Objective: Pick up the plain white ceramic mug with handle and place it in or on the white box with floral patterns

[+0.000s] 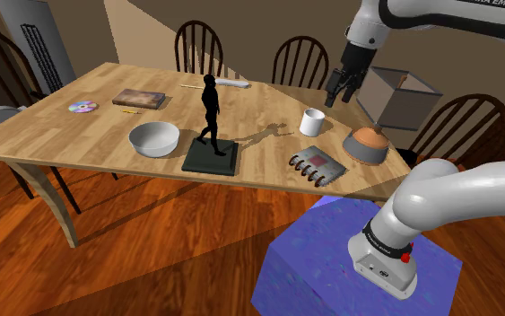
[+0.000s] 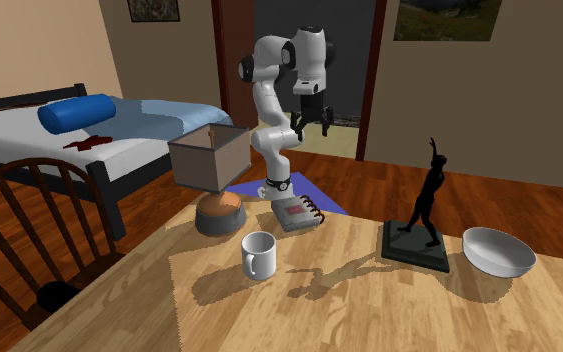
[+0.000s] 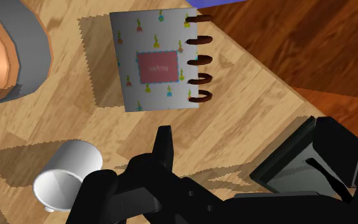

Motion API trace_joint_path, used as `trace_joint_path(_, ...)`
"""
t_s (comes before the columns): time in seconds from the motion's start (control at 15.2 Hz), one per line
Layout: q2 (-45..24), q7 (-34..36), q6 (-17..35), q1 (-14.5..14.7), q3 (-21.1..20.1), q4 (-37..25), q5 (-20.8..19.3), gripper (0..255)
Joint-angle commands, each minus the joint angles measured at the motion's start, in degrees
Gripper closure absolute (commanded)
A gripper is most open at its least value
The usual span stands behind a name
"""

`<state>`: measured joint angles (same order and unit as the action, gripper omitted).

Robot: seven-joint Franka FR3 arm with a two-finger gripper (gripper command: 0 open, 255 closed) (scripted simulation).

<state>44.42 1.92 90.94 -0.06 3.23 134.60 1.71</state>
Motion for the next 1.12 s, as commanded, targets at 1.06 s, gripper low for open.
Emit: trace_joint_path(1.06,-22.42,-11.56,26.85,-3.62,11.03,1.26,-5.39,0)
